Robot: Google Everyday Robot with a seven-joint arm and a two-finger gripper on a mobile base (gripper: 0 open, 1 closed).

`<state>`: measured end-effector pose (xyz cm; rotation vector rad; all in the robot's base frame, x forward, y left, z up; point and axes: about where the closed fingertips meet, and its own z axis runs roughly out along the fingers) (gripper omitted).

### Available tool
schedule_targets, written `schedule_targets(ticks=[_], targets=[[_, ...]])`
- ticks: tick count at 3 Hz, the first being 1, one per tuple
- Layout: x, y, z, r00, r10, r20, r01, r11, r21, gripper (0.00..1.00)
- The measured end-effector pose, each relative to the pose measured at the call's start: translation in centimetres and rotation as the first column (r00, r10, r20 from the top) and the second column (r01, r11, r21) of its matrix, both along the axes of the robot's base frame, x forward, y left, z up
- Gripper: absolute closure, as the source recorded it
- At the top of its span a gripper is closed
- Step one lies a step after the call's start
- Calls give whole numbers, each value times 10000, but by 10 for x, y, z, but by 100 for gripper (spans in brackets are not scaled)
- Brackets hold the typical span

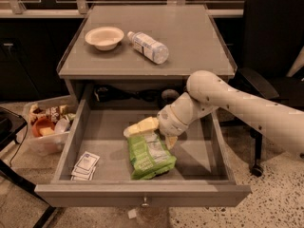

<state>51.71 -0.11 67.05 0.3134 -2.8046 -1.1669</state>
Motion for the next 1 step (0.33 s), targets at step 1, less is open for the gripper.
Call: schedule_targets(ticks=[1], targets=[[0, 0, 0, 10000, 1, 0, -1, 10000, 0, 0]])
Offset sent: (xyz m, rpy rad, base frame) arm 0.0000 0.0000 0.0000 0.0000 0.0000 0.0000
